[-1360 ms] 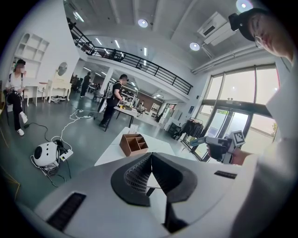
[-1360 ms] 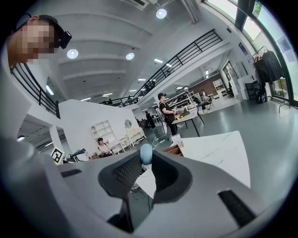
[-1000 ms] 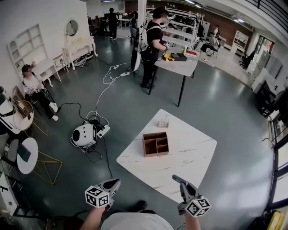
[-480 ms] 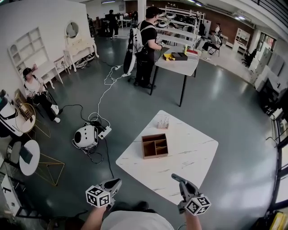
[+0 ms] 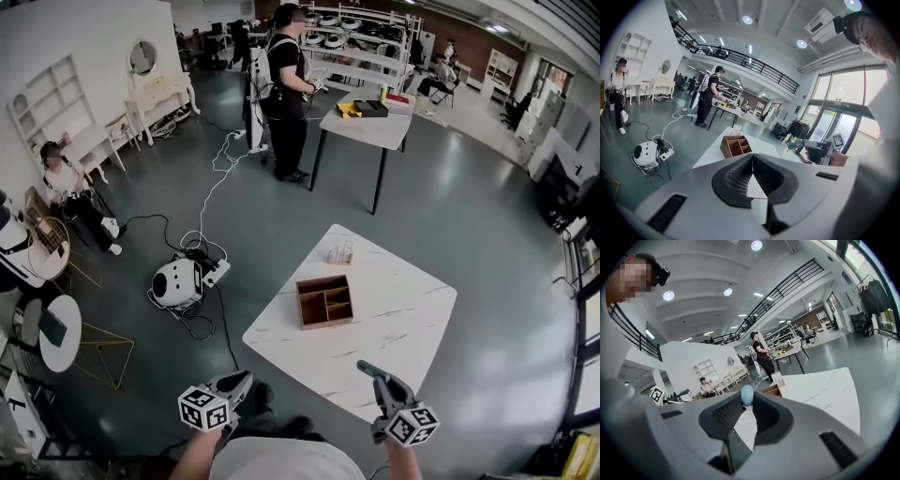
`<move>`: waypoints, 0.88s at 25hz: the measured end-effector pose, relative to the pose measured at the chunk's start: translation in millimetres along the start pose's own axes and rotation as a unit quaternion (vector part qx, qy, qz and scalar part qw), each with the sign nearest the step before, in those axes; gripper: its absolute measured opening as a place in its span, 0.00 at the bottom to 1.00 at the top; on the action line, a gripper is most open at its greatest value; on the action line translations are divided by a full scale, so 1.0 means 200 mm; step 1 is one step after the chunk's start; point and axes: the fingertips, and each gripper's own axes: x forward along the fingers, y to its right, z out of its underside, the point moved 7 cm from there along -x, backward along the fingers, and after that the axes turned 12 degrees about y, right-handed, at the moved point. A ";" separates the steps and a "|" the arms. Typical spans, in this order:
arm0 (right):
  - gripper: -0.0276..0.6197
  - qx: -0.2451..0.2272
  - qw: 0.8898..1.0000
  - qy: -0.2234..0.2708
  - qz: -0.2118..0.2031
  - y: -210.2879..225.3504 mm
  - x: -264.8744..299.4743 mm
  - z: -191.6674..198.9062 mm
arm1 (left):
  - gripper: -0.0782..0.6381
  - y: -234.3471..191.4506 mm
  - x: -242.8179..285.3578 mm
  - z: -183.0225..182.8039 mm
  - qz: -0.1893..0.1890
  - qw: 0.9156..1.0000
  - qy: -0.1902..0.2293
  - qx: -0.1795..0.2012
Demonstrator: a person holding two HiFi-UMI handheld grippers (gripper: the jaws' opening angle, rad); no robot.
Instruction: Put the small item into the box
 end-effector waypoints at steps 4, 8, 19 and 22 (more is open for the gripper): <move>0.17 0.001 1.000 0.001 0.016 -0.03 0.06 0.01 | 0.13 -0.08 0.04 -0.06 0.013 1.000 -0.005 -0.003; 0.17 -0.003 1.000 0.001 0.031 -0.06 0.15 0.02 | 0.13 -0.18 0.12 -0.11 0.031 0.999 -0.009 -0.007; 0.17 -0.017 0.997 -0.006 0.075 -0.14 0.44 0.05 | 0.13 -0.50 0.29 -0.26 0.067 0.997 -0.032 0.005; 0.17 -0.025 0.996 -0.015 0.088 -0.14 0.51 0.07 | 0.13 -0.57 0.35 -0.27 0.080 0.996 -0.043 0.004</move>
